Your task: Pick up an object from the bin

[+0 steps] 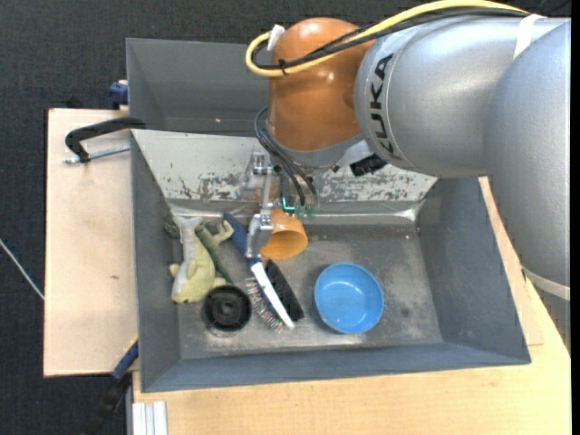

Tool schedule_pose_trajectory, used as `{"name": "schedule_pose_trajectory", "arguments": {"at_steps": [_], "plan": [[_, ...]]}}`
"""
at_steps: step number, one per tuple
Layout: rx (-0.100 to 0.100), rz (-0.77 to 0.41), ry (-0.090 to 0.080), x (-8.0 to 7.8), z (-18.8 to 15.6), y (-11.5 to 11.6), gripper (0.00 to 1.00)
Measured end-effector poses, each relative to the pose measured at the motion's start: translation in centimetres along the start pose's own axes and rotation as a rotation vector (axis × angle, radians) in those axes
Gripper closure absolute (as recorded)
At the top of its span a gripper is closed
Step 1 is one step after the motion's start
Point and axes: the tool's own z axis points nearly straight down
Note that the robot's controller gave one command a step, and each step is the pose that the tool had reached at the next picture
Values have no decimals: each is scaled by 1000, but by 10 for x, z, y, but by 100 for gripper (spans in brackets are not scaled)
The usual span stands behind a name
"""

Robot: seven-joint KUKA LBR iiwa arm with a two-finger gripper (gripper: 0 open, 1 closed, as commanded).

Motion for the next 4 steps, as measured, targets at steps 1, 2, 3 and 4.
{"name": "schedule_pose_trajectory", "arguments": {"at_steps": [1, 2, 3, 4], "plan": [[0, -240, -20, 4, 75, -49, 0], [0, -240, -10, 6, 79, -49, 100], [0, -240, -11, 6, 79, -49, 0], [-5, -235, -16, -2, 107, -68, 0]]}}
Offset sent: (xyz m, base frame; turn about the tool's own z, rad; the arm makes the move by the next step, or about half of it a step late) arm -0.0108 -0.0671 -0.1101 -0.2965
